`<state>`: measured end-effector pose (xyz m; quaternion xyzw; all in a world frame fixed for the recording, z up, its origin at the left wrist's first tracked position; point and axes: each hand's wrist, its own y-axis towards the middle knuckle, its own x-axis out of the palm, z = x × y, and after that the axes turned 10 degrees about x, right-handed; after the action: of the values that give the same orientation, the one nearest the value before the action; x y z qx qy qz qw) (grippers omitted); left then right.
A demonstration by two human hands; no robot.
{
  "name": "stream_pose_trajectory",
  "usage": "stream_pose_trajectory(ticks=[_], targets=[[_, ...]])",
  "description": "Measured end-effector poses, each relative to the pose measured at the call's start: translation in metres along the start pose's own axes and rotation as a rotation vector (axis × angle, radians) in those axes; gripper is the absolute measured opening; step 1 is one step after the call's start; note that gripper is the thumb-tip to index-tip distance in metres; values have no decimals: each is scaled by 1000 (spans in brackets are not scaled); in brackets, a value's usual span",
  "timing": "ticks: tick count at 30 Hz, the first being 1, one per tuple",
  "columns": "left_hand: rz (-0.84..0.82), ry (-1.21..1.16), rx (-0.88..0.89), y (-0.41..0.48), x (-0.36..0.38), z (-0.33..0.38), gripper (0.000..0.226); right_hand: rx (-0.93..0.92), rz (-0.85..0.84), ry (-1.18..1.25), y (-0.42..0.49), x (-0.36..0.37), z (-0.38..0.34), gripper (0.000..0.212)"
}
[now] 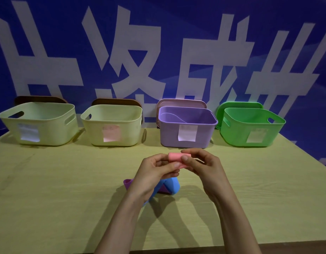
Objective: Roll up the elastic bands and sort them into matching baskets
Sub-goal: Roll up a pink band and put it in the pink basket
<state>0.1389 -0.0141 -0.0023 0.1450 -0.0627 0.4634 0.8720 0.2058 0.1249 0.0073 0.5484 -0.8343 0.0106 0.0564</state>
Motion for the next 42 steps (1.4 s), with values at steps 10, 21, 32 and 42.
stream_pose_trajectory(ticks=[10, 21, 32, 42], targets=[[38, -12, 43, 1, 1, 8, 37, -32, -34, -44, 3, -3, -5, 27], [120, -154, 118, 2, 3, 6, 24, -35, 47, 136, 12, 14, -3, 29], [207, 64, 101, 59, -31, 10, 5, -6, 143, 77, 80, 48, -7, 18], [423, -115, 0, 143, -52, 63, 11, 157, 43, 108, 169, 86, -63, 18]])
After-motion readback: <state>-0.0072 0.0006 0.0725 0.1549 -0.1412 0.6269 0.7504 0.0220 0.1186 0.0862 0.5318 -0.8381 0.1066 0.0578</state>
